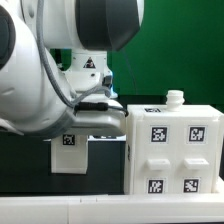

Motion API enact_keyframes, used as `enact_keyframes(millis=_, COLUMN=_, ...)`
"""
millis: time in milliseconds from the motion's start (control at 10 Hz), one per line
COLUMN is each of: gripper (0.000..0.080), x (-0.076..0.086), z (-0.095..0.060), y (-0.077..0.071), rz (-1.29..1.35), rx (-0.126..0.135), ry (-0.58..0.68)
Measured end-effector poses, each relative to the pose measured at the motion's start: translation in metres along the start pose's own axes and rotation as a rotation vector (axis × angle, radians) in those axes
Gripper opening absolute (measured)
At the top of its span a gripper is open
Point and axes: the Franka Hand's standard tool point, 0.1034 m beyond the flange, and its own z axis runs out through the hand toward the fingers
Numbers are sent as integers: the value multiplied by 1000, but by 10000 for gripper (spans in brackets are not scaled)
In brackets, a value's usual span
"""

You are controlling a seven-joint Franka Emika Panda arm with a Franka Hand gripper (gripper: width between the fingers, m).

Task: Assemble cabinet

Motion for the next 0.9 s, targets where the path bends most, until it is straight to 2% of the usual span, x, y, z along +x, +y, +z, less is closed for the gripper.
enact_keyframes(millis=100, gripper=796, x=3, z=5, y=1, rz=2, rx=0, ry=-3)
enact_keyframes(millis=300, gripper=796, x=2, z=4, y=1, rz=2, rx=0, ry=-1)
enact_keyframes(millis=400, gripper=664, x=2, z=4, y=1, rz=2, rx=0, ry=-2)
enact_keyframes(millis=500, gripper=664, x=2, z=4, y=1, rz=2, rx=0, ry=-2)
enact_keyframes(millis=600, gripper=532, x=2, z=4, y=1, rz=2, rx=0, ry=-2)
enact_keyframes(millis=800, gripper=535, x=4, z=0, y=0, rz=-1, rx=0, ry=26)
enact_keyframes(millis=900, gripper=535, x=-2, z=-7, y=2, rz=-31, rx=-13, ry=35)
